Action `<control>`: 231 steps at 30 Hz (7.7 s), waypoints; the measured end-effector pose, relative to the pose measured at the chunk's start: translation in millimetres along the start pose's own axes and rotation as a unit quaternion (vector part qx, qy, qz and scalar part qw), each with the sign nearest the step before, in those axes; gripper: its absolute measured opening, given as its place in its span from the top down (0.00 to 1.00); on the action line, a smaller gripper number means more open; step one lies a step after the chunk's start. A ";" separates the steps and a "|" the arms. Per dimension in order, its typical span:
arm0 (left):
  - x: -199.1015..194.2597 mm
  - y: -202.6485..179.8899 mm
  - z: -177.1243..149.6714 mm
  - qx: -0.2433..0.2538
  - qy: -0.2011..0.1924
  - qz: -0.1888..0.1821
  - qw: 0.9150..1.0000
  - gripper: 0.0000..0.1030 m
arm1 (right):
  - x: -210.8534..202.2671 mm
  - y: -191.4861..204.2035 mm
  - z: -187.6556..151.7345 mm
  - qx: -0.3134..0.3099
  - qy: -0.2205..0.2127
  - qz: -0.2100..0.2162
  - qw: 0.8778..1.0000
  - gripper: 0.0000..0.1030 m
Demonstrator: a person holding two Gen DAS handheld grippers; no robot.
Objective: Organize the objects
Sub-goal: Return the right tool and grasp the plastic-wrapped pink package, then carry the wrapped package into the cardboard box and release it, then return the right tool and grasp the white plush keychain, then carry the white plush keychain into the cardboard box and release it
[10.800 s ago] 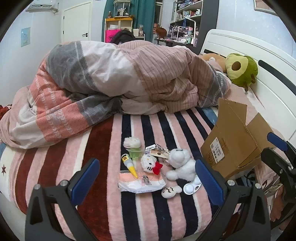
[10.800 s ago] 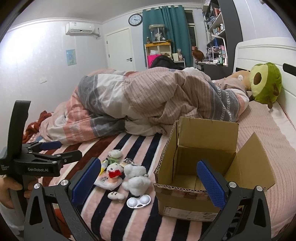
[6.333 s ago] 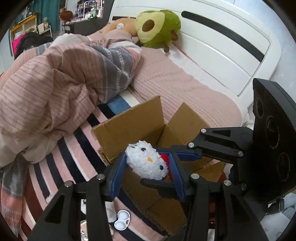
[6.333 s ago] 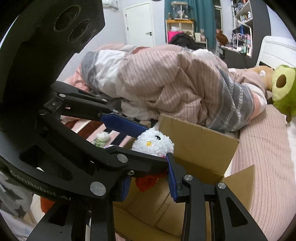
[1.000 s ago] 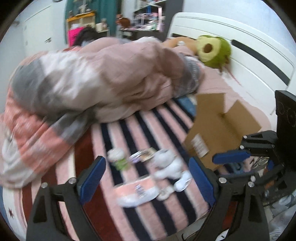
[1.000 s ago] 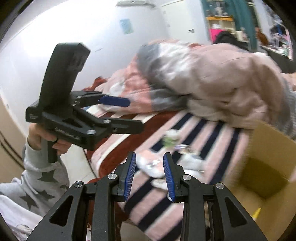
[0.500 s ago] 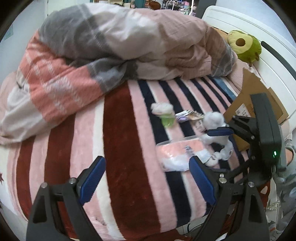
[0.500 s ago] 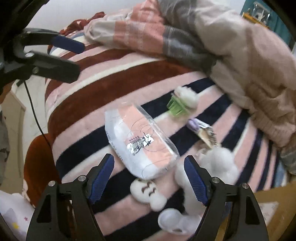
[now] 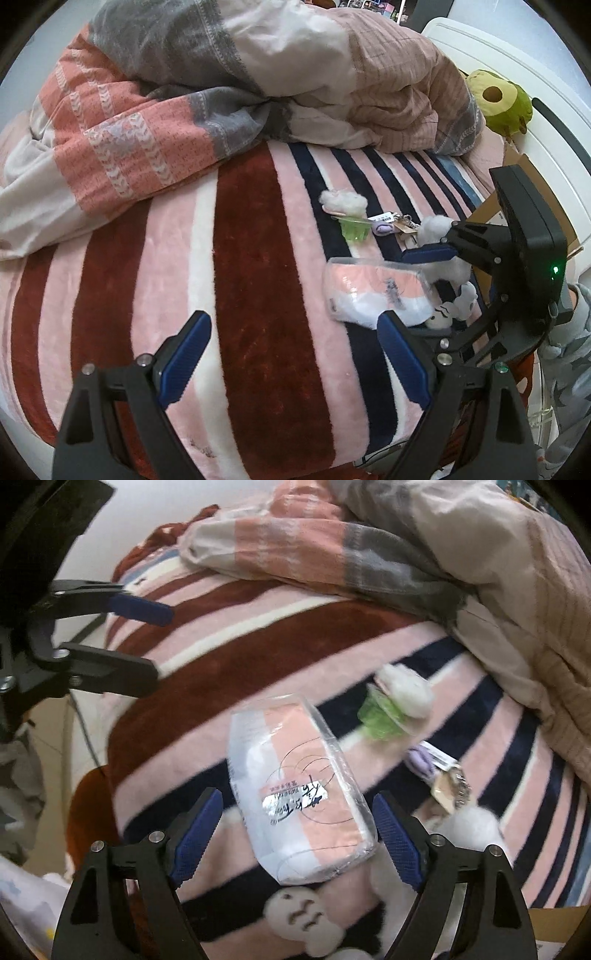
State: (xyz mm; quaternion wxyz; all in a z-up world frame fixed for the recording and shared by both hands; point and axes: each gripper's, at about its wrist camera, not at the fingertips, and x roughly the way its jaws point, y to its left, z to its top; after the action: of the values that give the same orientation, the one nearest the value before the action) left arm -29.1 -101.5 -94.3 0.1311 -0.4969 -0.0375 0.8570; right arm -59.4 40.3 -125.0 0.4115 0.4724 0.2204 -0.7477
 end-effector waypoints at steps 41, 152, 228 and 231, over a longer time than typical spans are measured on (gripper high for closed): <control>-9.3 -39.3 7.9 0.003 -0.007 -0.044 0.999 0.13 | -26.7 25.5 7.7 -0.027 -0.030 -0.013 0.999 0.73; -16.9 -49.8 -23.4 -0.019 -0.058 0.034 0.998 0.14 | -16.6 2.4 -97.2 0.286 -0.112 -0.134 0.942 0.60; 35.4 -362.3 142.9 0.260 0.069 -0.125 0.955 0.52 | -224.4 -131.0 -151.8 0.218 -0.129 -0.168 0.953 0.59; 28.2 -357.7 142.8 0.255 0.051 -0.109 0.959 0.34 | -222.0 -129.3 -156.3 0.214 -0.121 -0.184 0.952 0.41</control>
State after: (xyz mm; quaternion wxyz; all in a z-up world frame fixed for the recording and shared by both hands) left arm -98.3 259.7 23.4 0.3481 -0.4826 0.1353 0.7922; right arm -36.1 315.9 -6.9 0.1795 0.4068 0.0869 -0.8915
